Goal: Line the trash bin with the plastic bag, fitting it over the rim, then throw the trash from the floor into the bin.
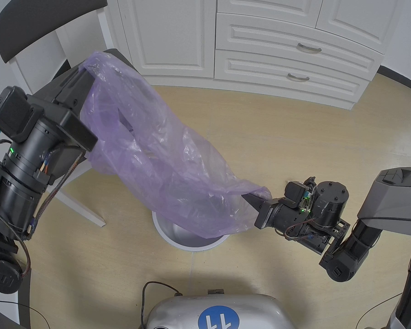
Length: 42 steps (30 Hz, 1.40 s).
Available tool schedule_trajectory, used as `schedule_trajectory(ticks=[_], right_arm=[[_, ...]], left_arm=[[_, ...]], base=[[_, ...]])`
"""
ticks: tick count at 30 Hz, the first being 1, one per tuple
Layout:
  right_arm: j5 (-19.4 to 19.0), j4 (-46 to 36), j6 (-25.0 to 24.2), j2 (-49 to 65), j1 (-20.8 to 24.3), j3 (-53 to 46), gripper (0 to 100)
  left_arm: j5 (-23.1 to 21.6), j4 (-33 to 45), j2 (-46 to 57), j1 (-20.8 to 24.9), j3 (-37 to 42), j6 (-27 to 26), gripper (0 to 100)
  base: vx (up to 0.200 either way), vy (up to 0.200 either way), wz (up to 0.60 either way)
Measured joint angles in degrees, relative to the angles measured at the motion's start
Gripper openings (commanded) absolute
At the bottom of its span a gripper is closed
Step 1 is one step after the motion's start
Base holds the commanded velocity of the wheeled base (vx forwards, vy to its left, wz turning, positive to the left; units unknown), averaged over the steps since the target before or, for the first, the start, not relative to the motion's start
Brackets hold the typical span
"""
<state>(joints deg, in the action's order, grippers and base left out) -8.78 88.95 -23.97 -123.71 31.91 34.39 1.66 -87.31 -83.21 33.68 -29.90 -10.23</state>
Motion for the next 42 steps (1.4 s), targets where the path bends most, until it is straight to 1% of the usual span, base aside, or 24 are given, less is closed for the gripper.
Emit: schedule_trajectory(ticks=[3,8,13,17,21,23,27,31,35,38,42], right_arm=[[1.67,-0.02,3.72,0.50,-0.13,-0.46,0],[2.65,0.00,6.29,3.07,-0.44,-1.60,0],[3.47,-1.10,8.48,6.46,-1.07,-2.54,0],[5.03,-8.62,8.73,10.09,-1.18,-2.65,0],[6.33,-19.08,8.80,15.12,-1.00,-2.17,0],[7.06,-22.77,8.81,17.94,-0.85,-1.76,0],[9.42,-26.20,9.30,23.60,-0.66,-1.21,0],[12.03,-29.73,12.01,27.95,0.06,-1.35,0],[14.74,-35.83,12.91,32.17,2.36,-1.29,0],[16.96,-38.73,13.28,35.34,4.41,-1.15,0],[18.65,-41.78,14.40,38.71,6.36,-1.05,0]], left_arm=[[0.22,0.13,-0.38,1.21,0.74,-0.11,0],[0.48,0.60,-1.21,2.51,1.63,-0.13,0],[0.59,0.82,-2.80,2.65,2.60,-0.74,0],[0.61,0.88,-4.05,2.47,3.06,-1.32,0],[0.61,0.88,-5.23,2.19,3.28,-1.51,0],[0.57,0.93,-5.77,1.93,3.30,-1.58,0],[0.59,0.98,-6.84,1.29,3.10,-1.67,0],[0.59,0.95,-7.69,0.96,2.97,-1.71,0],[0.61,0.98,-8.44,0.82,2.97,-1.78,0],[0.61,0.93,-8.87,0.82,3.08,-1.82,0],[0.59,0.90,-9.46,0.93,3.32,-1.89,0]], base=[[0.000,0.000,0.00],[0.000,0.000,0.00],[0.000,0.000,0.00],[0.000,0.000,0.00],[0.000,0.000,0.00],[0.000,0.000,0.00],[0.000,0.000,0.00],[0.000,0.000,0.00],[0.000,0.000,0.00],[0.000,0.000,0.00],[0.000,0.000,0.00]])
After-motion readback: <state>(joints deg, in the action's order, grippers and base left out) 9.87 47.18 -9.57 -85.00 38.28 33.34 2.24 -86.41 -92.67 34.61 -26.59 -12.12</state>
